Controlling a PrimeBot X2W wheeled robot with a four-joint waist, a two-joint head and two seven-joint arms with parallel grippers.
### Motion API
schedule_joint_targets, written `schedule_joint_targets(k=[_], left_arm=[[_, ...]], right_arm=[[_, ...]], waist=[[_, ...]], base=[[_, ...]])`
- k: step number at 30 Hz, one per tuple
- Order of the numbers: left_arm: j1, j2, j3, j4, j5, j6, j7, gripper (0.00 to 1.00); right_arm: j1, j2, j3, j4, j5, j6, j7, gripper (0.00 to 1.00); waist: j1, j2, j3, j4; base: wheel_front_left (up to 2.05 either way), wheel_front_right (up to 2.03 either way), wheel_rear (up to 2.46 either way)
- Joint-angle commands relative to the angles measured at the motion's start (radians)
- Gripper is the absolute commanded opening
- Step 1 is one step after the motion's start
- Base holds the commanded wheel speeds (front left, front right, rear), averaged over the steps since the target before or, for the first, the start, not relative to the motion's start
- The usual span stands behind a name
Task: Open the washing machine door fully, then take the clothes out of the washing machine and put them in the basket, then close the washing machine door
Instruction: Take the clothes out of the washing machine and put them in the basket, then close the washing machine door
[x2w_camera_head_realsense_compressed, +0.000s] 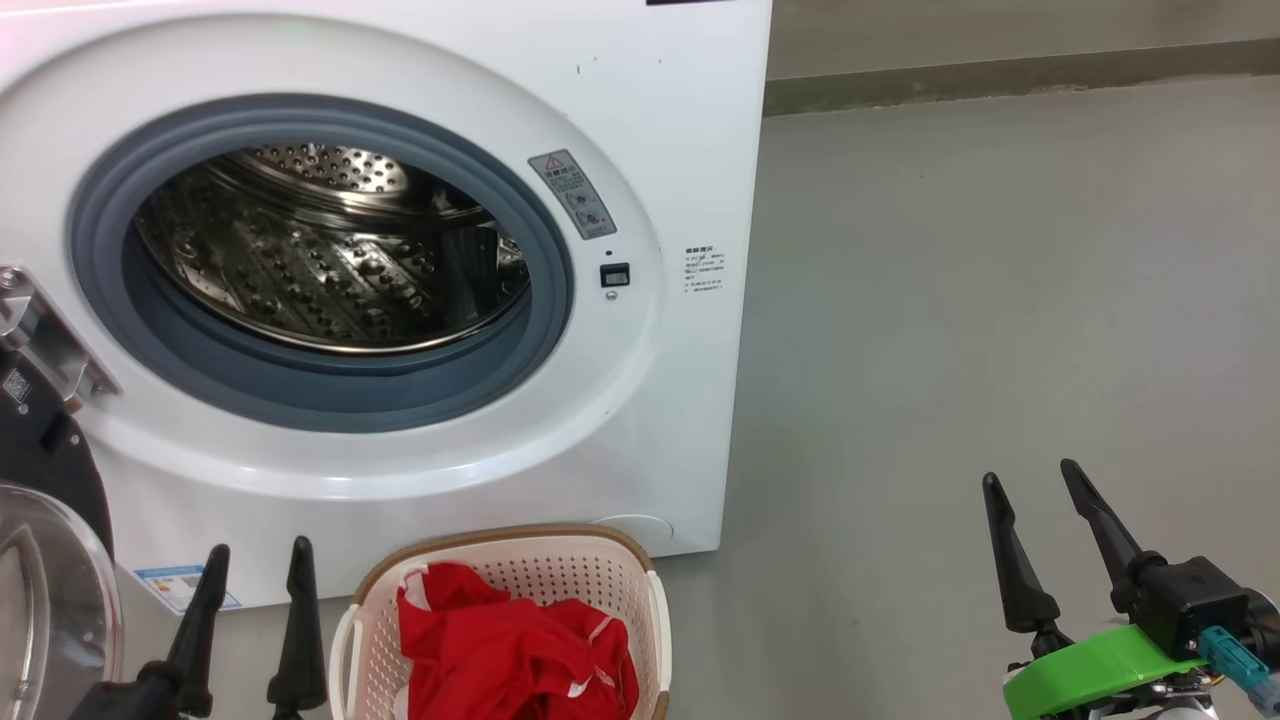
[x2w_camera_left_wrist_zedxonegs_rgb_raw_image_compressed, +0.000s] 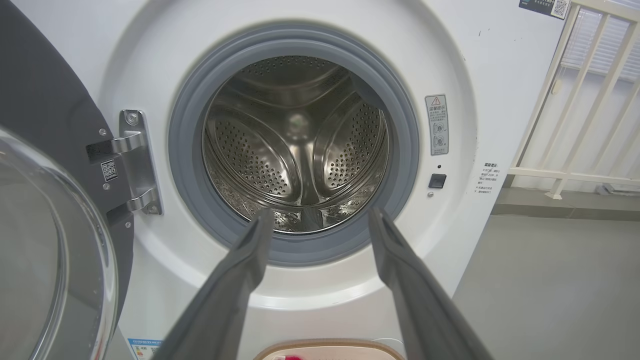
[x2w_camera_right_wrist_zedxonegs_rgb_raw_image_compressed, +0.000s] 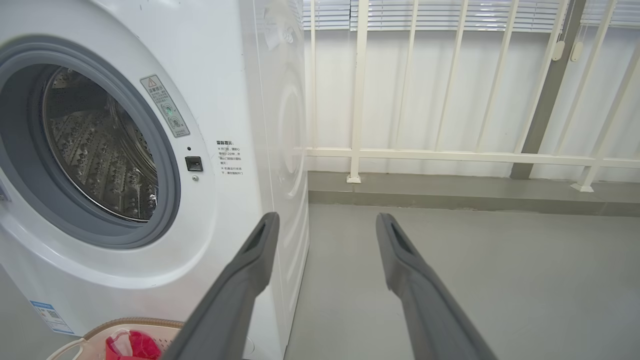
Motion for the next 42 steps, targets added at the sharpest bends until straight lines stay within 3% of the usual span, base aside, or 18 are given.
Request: schedule_joint_targets(k=[1, 24, 42], left_arm=[[-0.006, 0.015, 0.037, -0.028, 0.016, 0.013, -0.008, 1.0], [-0.009, 0.02, 0.017, -0.072, 0.009, 0.015, -0.008, 1.0], [-0.014, 0.017, 0.015, -0.095, 0.025, 0.046, -0.008, 1.0]], right_arm=[[-0.016, -0.007, 0.021, -0.028, -0.004, 0.005, -0.006, 1.0], [-0.022, -0.007, 0.023, -0.027, 0.013, 0.005, -0.006, 1.0], [-0.025, -0.007, 0.024, -0.025, 0.006, 0.005, -0.006, 1.0]], waist=[[0.0, 0.0, 0.001, 0.0], [0.0, 0.0, 0.016, 0.006], [0.0, 0.0, 0.022, 0.039]], base=[[-0.42, 0.23, 0.19], [-1.36, 1.27, 0.09], [-0.14, 0.14, 0.0]])
